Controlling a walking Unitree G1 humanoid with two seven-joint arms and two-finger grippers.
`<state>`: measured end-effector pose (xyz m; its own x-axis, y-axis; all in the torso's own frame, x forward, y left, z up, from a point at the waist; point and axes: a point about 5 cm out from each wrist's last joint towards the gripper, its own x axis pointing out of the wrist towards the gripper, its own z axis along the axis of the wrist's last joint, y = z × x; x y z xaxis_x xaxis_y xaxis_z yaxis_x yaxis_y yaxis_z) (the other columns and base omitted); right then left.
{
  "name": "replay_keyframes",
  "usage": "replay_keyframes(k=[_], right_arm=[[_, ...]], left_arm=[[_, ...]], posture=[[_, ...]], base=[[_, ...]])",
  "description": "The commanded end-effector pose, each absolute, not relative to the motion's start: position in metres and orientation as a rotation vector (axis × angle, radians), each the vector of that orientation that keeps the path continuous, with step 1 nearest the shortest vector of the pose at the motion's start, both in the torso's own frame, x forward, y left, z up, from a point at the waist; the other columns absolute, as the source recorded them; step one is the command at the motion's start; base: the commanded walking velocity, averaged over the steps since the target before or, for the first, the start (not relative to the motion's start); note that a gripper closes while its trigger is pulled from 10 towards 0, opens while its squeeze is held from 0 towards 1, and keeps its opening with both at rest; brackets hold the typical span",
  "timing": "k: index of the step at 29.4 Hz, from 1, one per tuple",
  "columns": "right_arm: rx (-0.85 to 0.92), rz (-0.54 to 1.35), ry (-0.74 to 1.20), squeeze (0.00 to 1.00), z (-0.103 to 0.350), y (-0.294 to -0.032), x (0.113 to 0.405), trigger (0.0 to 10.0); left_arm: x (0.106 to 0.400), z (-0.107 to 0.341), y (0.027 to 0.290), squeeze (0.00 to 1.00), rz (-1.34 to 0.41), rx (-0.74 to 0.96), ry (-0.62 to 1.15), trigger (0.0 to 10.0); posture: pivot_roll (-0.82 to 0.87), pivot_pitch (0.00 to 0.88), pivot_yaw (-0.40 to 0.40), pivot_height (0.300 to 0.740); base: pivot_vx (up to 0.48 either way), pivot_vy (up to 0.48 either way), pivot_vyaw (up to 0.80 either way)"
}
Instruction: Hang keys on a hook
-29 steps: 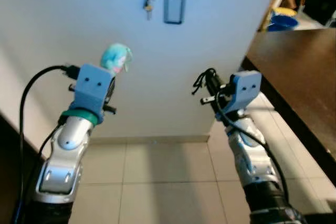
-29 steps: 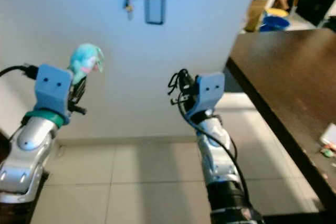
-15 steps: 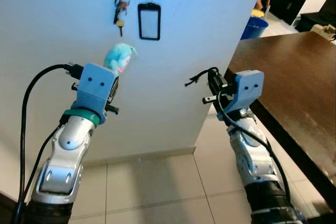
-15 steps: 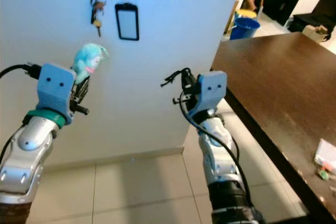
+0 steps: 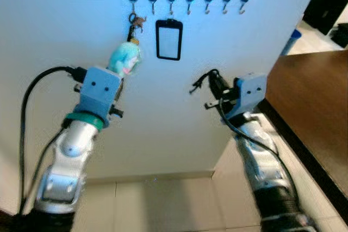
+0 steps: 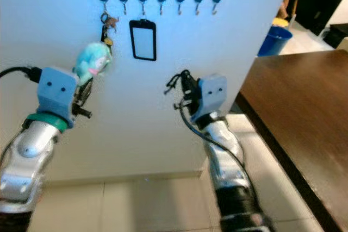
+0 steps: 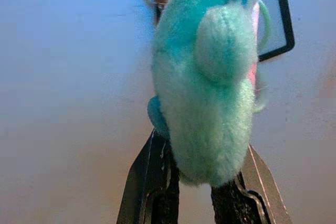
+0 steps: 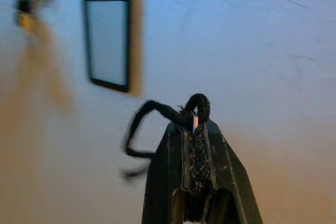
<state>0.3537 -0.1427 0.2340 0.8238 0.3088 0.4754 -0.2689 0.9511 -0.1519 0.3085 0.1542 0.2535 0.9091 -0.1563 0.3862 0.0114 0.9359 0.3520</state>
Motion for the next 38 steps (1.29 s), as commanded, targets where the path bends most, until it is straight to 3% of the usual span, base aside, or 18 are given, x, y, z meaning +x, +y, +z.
replay_keyframes(k=[1, 8, 17, 27, 38], right_arm=[[-0.092, 0.312, -0.528, 0.0, 0.233, -0.143, 0.352, 10.0], [-0.069, 0.312, -0.615, 0.0, 0.259, -0.138, 0.358, 10.0], [-0.015, 0.28, -0.584, 0.0, 0.262, -0.133, 0.372, 10.0], [-0.018, 0.3, -0.594, 0.0, 0.258, -0.132, 0.368, 10.0], [-0.049, 0.338, -0.652, 0.0, 0.253, -0.13, 0.352, 10.0]], left_arm=[[0.305, 0.254, 0.153, 0.0, -0.103, 0.35, -0.44, 10.0], [0.303, 0.257, 0.148, 0.0, -0.129, 0.348, -0.462, 10.0], [0.299, 0.256, 0.146, 0.0, -0.144, 0.371, -0.465, 10.0], [0.304, 0.25, 0.151, 0.0, -0.104, 0.354, -0.424, 10.0], [0.3, 0.252, 0.155, 0.0, -0.092, 0.344, -0.428, 10.0]], posture=[[0.09, 0.071, 0.071, 0.74], [0.09, 0.078, 0.077, 0.74], [0.11, 0.096, 0.074, 0.74], [0.1, 0.109, 0.076, 0.74], [0.1, 0.11, 0.068, 0.74]], base=[[0.0, 0.0, 0.0], [0.0, 0.0, 0.0], [0.0, 0.0, 0.0], [0.0, 0.0, 0.0], [0.284, 0.0, 0.0]])
